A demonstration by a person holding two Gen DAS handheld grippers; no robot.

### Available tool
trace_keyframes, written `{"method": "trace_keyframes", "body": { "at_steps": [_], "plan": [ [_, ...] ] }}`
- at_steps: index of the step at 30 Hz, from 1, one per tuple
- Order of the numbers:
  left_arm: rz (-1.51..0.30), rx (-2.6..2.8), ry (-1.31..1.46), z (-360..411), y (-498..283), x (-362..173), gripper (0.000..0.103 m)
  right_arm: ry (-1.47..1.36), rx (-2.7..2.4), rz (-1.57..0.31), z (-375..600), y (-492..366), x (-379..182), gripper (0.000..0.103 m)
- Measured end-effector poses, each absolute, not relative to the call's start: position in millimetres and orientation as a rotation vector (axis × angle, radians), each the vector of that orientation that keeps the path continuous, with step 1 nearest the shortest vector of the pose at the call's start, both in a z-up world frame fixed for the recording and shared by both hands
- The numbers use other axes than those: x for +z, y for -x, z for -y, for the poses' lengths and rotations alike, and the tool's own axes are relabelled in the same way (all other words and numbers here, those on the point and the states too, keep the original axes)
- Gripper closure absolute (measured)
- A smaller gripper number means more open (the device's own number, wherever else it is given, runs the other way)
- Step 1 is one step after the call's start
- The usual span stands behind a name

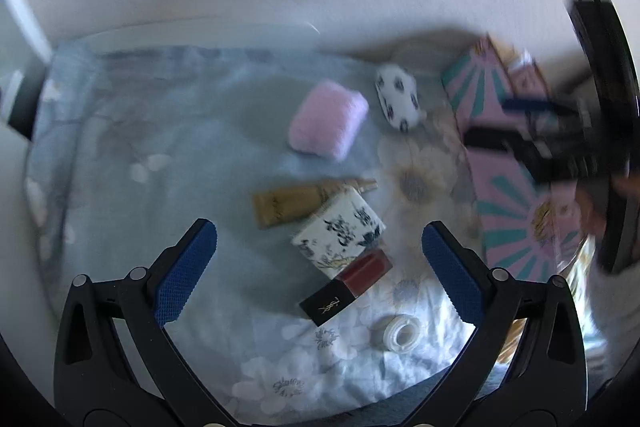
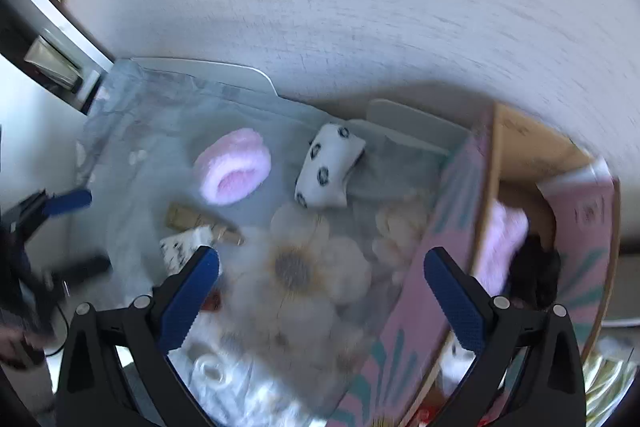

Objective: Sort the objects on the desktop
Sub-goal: 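Grasp the white tissue pack with left tool while right tool grasps second panda sock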

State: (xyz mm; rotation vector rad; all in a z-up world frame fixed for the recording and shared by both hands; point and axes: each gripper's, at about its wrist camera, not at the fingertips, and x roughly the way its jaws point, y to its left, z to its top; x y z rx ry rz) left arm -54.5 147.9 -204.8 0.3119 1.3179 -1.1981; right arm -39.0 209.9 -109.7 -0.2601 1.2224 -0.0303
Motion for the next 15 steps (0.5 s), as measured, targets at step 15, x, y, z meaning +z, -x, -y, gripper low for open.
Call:
{"method": "trace_keyframes", "body": {
  "at_steps": [15],
  "plan": [
    [-1.254,-1.236,-0.537,-108.4,101.0,-253.5,0.026,0.522,-0.054,-1.269,-231.0,-16.7,-173.0,0.011]
  ]
}}
